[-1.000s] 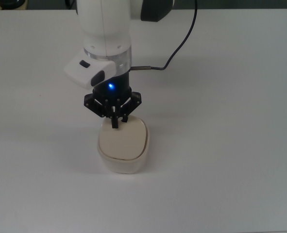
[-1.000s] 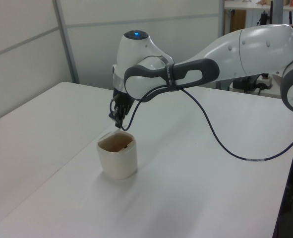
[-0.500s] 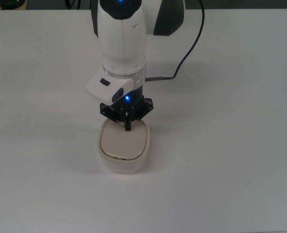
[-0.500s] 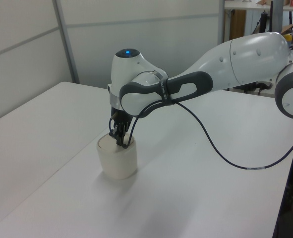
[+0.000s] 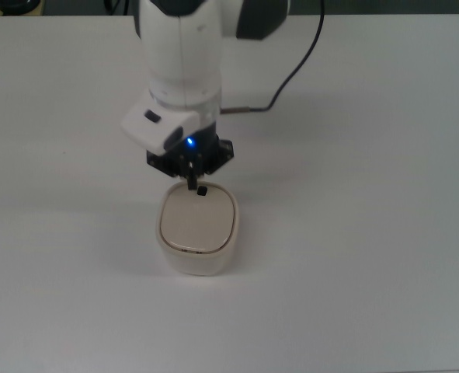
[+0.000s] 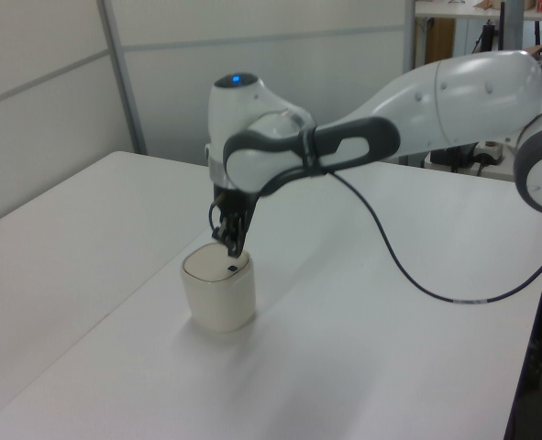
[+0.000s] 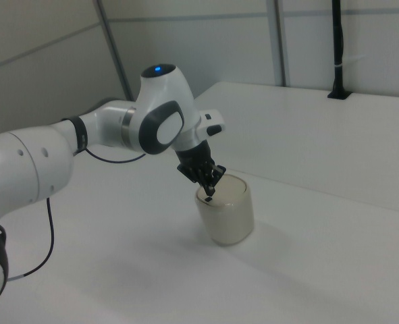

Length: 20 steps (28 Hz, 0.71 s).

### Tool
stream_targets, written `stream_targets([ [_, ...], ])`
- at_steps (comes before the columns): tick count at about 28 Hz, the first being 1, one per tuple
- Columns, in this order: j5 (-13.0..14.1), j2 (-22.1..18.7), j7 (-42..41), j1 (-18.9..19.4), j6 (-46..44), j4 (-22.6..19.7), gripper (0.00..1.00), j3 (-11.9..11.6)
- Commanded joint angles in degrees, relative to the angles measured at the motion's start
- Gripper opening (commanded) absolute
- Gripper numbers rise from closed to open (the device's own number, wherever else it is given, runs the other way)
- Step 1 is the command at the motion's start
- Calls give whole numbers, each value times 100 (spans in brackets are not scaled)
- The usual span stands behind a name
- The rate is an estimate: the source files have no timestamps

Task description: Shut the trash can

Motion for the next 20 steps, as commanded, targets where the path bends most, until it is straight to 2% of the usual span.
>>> stream_targets([
  [1, 139, -642, -170, -46, -800, -91, 0, -57],
  [9, 60, -1266, -170, -54, -1925, -134, 0, -74],
  [14, 16, -1451, -249, -107, -2251, -152, 0, -118],
  [16, -46, -1478, -267, -116, -2287, -152, 8, -153],
  [17, -55, -1504, -293, -116, -2287, -152, 16, -162],
  [18, -55, -1504, -319, -125, -2287, -144, 29, -171],
  [20, -63, -1504, -355, -125, -2287, -143, 65, -215],
])
